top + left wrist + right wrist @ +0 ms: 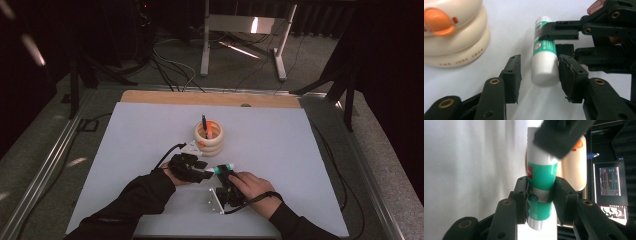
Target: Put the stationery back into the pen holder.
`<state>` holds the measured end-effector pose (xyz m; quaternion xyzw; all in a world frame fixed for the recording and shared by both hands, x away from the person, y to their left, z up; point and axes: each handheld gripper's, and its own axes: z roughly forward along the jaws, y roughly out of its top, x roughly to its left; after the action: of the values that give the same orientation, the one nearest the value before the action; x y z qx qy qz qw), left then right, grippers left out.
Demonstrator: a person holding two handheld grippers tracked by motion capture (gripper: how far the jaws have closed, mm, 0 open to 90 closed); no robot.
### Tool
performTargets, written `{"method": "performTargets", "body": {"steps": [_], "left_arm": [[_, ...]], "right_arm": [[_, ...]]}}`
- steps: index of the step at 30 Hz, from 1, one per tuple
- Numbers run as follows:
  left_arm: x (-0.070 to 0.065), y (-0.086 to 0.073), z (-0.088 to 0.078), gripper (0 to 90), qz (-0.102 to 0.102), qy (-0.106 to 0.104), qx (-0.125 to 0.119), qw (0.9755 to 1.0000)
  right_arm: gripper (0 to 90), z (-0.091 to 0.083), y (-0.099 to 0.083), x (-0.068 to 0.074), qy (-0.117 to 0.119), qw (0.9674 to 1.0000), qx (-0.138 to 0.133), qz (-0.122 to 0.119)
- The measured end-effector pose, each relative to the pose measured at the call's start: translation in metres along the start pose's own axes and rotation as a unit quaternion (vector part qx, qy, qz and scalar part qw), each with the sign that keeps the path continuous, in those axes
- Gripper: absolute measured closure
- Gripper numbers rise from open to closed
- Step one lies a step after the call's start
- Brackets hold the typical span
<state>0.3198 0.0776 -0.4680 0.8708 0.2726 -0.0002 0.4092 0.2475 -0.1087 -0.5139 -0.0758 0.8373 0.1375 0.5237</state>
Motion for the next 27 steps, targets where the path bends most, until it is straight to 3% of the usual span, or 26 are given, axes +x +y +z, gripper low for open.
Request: {"method": "performTargets", "body": {"steps": [3,10,20,25,27], "left_arm": [[0.002,-0.003,-0.004,52.7,-0.002,-0.003,-0.007,1.0000],[0.007,-0.015,-0.027,50.8,-0.020,0.002,-0.051,0.9985],[0.013,-0.035,-0.057,36.8,-0.035,0.050,-0.088,0.9942],[0.017,-0.046,-0.065,29.4,-0.045,0.073,-0.098,0.9915],[0.021,-0.055,-0.071,24.2,-0.057,0.071,-0.105,0.9903]], "right_arm": [[65.4,0.000,-0.003,-0.001,0.004,1.0000,0.001,0.007],[65.4,-0.001,-0.007,-0.006,0.012,0.9995,0.009,0.029],[65.4,-0.004,-0.010,-0.015,0.017,0.9978,0.004,0.064],[65.4,-0.006,-0.012,-0.023,0.027,0.9949,-0.002,0.098],[65.4,-0.007,-0.012,-0.027,0.030,0.9932,-0.006,0.112]]}}
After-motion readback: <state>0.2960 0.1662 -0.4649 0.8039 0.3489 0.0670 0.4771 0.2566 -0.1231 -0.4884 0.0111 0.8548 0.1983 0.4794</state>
